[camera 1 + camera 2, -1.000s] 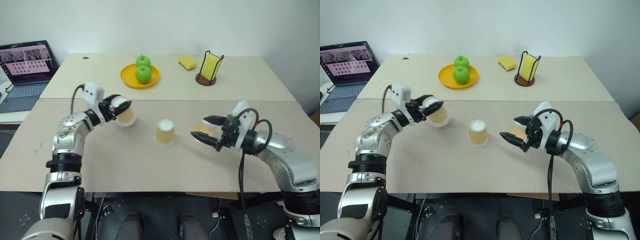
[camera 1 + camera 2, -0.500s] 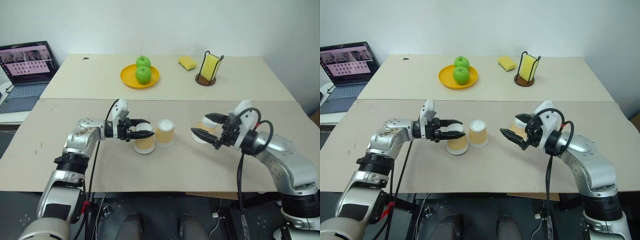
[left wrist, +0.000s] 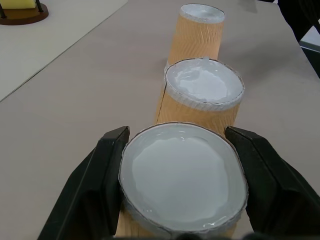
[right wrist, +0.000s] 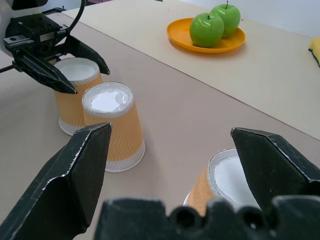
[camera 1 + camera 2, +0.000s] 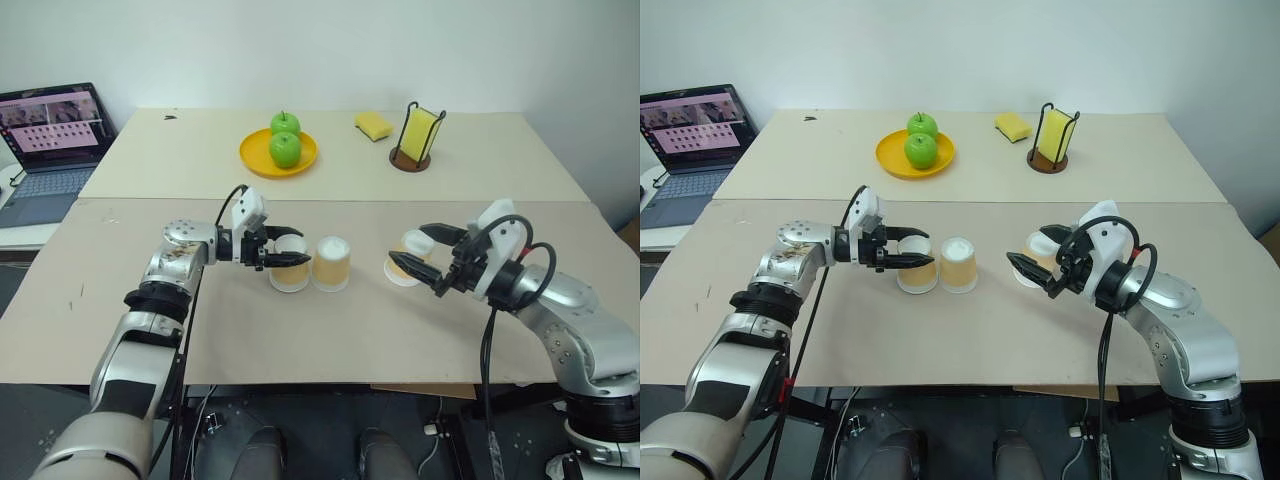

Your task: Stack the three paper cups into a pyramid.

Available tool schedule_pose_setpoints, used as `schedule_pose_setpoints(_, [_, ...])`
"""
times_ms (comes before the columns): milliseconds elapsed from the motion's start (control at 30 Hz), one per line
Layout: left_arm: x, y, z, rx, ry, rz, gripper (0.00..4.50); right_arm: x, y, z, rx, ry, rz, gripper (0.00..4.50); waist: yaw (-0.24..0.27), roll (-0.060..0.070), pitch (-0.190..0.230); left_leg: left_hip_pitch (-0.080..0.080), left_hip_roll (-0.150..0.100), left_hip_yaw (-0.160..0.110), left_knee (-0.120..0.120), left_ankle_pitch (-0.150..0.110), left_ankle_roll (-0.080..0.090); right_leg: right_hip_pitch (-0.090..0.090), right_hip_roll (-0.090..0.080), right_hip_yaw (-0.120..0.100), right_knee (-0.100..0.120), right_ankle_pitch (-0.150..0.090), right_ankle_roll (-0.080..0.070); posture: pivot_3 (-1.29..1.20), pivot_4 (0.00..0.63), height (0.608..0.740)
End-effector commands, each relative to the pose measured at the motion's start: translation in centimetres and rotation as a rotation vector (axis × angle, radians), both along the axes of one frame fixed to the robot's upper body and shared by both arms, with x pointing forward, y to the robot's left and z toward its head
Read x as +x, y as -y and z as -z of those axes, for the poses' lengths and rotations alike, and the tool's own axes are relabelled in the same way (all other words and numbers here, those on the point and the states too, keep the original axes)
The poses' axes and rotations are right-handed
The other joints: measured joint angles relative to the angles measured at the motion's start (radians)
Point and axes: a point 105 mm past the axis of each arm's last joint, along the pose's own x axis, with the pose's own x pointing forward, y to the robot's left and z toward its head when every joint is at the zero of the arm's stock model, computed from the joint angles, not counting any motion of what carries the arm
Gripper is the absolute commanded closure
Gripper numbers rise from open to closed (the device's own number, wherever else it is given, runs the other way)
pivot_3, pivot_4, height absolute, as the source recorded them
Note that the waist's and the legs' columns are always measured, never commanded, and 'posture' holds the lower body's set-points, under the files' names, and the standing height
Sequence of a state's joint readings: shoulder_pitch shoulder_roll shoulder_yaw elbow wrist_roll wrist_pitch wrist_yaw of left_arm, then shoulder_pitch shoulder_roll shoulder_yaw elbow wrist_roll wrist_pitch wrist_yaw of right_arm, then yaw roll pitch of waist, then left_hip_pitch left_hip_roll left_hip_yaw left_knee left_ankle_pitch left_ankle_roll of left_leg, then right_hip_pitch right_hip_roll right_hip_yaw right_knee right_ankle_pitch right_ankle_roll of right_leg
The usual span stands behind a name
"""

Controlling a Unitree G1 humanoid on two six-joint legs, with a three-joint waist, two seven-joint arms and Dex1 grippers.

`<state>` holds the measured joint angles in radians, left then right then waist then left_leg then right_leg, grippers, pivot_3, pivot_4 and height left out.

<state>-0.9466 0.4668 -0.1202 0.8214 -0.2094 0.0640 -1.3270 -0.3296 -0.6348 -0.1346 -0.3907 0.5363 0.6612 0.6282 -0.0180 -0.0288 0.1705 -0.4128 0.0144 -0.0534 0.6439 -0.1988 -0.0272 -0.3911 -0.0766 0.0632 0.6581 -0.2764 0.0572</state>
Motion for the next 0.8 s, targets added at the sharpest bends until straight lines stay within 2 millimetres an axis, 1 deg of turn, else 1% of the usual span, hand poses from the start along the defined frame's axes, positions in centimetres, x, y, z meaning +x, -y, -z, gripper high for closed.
schedule_pose_setpoints(33, [0.3, -0.3, 0.5, 0.057, 0.006, -0.004, 1.59, -0.4, -0.1, -1.7, 0.024, 0.059, -0.010, 0.00, 0.000, 0.000, 0.000, 0.000, 0.000, 0.000, 0.000, 0.000, 0.000, 0.000, 0.000, 0.000, 0.000, 0.000, 0.000, 0.00, 0.150, 0.732])
schedule_pose_setpoints(367, [0.4, -0.1, 1.0, 0.058, 0.003, 0.002, 1.59, -0.4, 0.1, -1.8, 0.018, 0.064, -0.002, 0.00, 0.000, 0.000, 0.000, 0.002, 0.000, 0.000, 0.000, 0.000, 0.000, 0.001, 0.000, 0.000, 0.000, 0.000, 0.000, 0.00, 0.150, 0.732])
schedule_pose_setpoints(500, [0.5, -0.2, 0.9, 0.054, 0.009, -0.008, 0.20, -0.4, 0.1, -1.8, 0.017, 0.064, -0.005, 0.00, 0.000, 0.000, 0.000, 0.001, 0.000, 0.000, 0.000, 0.000, 0.000, 0.001, 0.000, 0.000, 0.000, 0.000, 0.000, 0.00, 0.150, 0.732])
schedule_pose_setpoints(533, [0.5, -0.2, 1.0, 0.057, 0.011, -0.011, 0.06, -0.4, 0.1, -1.8, 0.016, 0.063, -0.006, 0.00, 0.000, 0.000, 0.000, 0.000, 0.000, 0.000, 0.000, 0.000, 0.000, 0.000, 0.000, 0.000, 0.000, 0.000, 0.000, 0.00, 0.150, 0.732])
schedule_pose_setpoints(633, [0.5, -0.3, 0.6, 0.044, 0.009, -0.007, 0.06, -0.3, 0.0, -1.8, 0.016, 0.061, -0.011, 0.00, 0.000, 0.000, 0.000, -0.003, 0.000, 0.000, 0.000, 0.000, 0.000, -0.003, 0.000, 0.000, 0.000, 0.000, 0.000, 0.00, 0.150, 0.732])
schedule_pose_setpoints(800, [0.4, -0.7, -0.8, 0.013, 0.014, -0.004, 0.06, -0.3, -0.3, -1.7, 0.016, 0.056, -0.026, 0.00, 0.000, 0.000, 0.000, -0.003, 0.000, 0.000, 0.000, 0.000, 0.000, -0.003, 0.000, 0.000, 0.001, 0.000, 0.000, 0.00, 0.150, 0.732])
